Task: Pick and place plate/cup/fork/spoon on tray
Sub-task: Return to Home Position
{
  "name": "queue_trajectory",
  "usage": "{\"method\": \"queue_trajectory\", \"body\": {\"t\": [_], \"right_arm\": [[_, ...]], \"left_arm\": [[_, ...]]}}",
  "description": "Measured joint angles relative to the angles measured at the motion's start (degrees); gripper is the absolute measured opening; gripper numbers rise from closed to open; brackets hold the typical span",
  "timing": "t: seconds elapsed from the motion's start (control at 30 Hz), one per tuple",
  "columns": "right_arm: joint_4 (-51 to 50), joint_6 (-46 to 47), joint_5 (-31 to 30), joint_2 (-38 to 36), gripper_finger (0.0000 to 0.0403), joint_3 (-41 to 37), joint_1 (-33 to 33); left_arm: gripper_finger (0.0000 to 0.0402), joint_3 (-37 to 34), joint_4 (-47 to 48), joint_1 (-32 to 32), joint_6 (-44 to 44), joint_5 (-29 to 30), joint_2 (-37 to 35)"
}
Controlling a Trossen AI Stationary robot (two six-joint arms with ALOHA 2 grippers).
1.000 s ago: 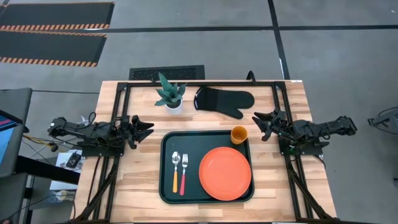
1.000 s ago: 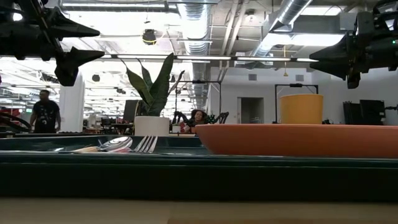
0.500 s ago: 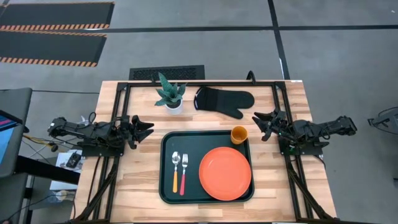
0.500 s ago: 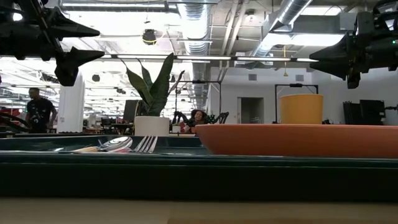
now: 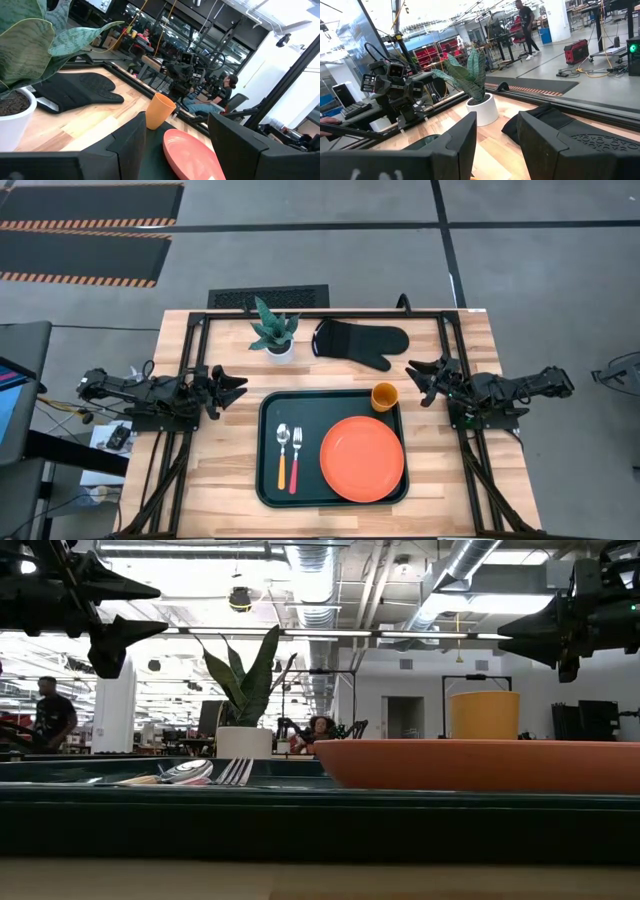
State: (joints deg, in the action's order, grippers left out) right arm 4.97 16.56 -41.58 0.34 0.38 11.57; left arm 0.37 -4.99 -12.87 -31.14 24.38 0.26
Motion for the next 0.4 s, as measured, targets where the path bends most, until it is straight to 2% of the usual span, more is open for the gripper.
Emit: {"method": "queue_trajectory", "body": {"t": [0.4], "right_arm": [[0.0,0.0,0.0,0.0,0.0168,0.0,0.0]], "left_arm": [[0.0203,0.0,0.0,0.0,0.0,0.0,0.0]]}}
